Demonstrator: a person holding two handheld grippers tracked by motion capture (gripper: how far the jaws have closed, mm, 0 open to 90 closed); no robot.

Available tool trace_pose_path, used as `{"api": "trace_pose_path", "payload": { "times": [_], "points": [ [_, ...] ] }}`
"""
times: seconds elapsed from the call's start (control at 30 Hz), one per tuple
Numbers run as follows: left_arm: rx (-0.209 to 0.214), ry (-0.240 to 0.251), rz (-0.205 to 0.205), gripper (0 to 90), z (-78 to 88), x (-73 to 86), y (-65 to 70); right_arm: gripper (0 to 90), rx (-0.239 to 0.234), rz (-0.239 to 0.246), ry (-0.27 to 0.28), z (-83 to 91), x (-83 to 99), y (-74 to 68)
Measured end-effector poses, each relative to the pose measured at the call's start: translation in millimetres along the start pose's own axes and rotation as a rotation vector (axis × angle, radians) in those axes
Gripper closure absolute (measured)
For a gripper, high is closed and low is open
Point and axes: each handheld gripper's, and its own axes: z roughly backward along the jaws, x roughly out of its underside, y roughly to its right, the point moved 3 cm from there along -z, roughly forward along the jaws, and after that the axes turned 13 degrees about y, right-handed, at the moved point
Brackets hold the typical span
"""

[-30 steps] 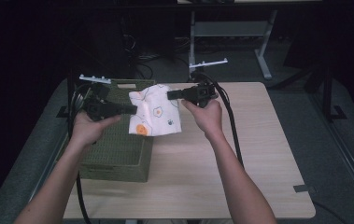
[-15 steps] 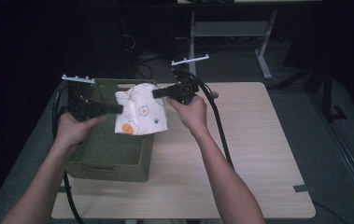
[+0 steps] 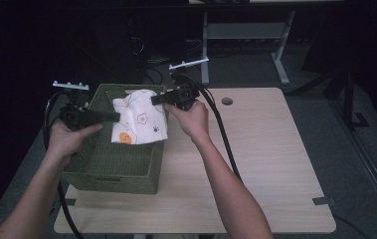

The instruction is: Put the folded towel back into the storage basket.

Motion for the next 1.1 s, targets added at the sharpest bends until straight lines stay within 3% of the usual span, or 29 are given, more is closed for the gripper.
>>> {"api": "trace_pose_path", "payload": {
  "times": [0.5, 1.1],
  "points": [
    [-0.032, 0.006, 0.009, 87.2, 14.7, 3.6, -13.6, 82.7, -0.023, 0.018, -0.011, -18.4, -3.8, -14.4],
    [-0.071, -0.004, 0.026, 87.2, 26.3, 12.0, -31.9, 82.6, -0.016, 0.008, -0.035, -38.7, 3.6, -14.9]
  ]
}}
